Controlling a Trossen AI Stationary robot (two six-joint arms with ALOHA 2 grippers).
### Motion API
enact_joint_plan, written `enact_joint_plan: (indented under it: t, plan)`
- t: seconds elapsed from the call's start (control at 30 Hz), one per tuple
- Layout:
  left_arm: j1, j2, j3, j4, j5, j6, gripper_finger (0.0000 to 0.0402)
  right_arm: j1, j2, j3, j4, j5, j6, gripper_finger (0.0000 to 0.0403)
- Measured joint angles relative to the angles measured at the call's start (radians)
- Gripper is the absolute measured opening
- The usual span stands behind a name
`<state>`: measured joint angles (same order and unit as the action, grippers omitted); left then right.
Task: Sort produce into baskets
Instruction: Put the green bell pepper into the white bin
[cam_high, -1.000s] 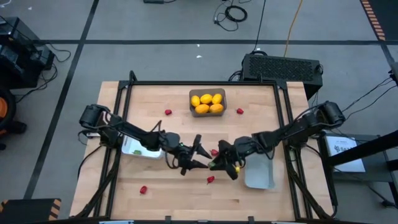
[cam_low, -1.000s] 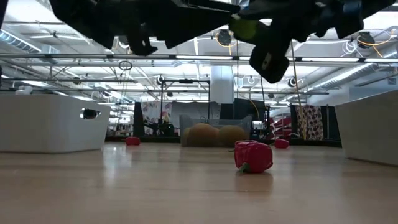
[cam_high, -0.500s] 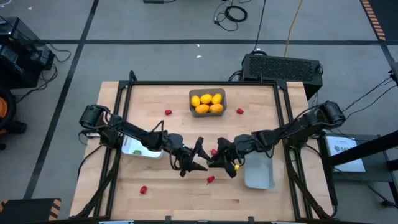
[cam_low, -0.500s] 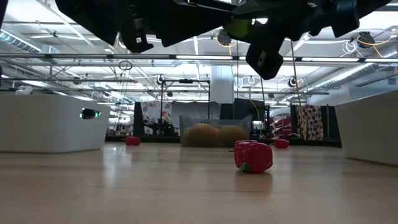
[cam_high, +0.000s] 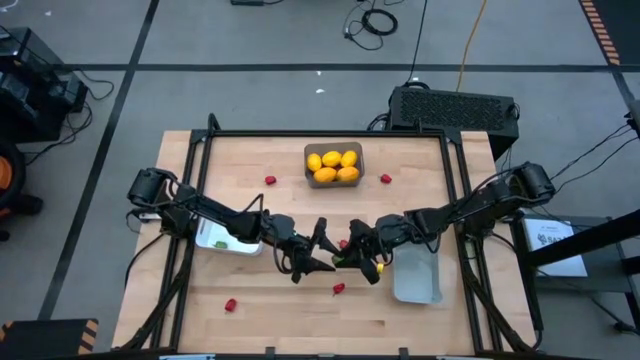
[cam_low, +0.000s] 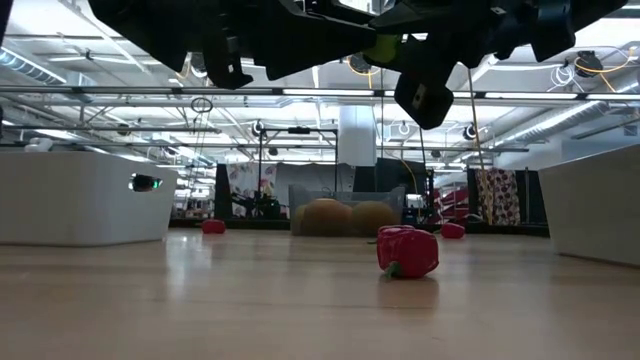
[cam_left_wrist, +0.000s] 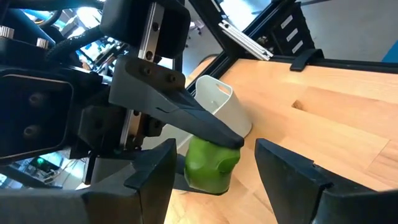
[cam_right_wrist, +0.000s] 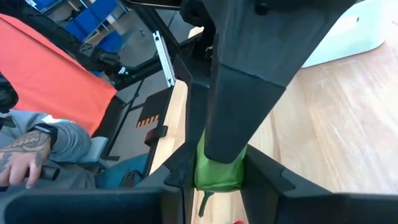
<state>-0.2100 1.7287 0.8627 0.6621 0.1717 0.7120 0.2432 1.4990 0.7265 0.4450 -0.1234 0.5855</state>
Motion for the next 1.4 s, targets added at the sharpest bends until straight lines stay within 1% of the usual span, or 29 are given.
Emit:
enact_joint_plan:
  t: [0.23,0.53,0.67,0.77,0.87,1.03,1.1,1.2,1.4]
  plan:
    - [0.000,0.000,-0.001,0.000,-0.001,0.000,0.0220,0.000,0.000,0.000,0.001,0.000,-0.003,0.0091]
    - [0.001,0.000,-0.001,0.003,-0.012,0.001,0.0146,0.000,0.000,-0.001,0.020,-0.001,-0.006,0.0091]
    - [0.005,0.000,-0.001,0.004,-0.012,0.002,0.0122,0.000,0.000,-0.001,0.021,-0.004,-0.007,0.0095]
    - [0.009,0.000,-0.001,0.003,-0.012,0.001,0.0115,0.000,0.000,-0.001,0.021,0.007,-0.014,0.0114]
    - [0.009,0.000,-0.001,-0.001,-0.015,0.000,0.0114,-0.001,0.000,-0.001,0.024,0.032,-0.030,0.0141]
    - [0.003,-0.022,-0.001,-0.022,-0.052,0.000,0.0113,-0.013,0.000,-0.001,0.024,0.018,-0.065,0.0179]
    - [-0.006,-0.052,-0.001,-0.090,-0.087,0.000,0.0113,-0.021,-0.001,-0.001,0.023,0.013,-0.081,0.0189]
    - [-0.023,-0.112,-0.001,-0.264,-0.169,-0.007,0.0113,-0.045,-0.001,-0.001,0.018,0.013,-0.114,0.0197]
    - [-0.066,-0.278,-0.001,-0.661,-0.351,-0.151,0.0112,-0.113,-0.001,-0.001,0.015,0.017,-0.225,0.0201]
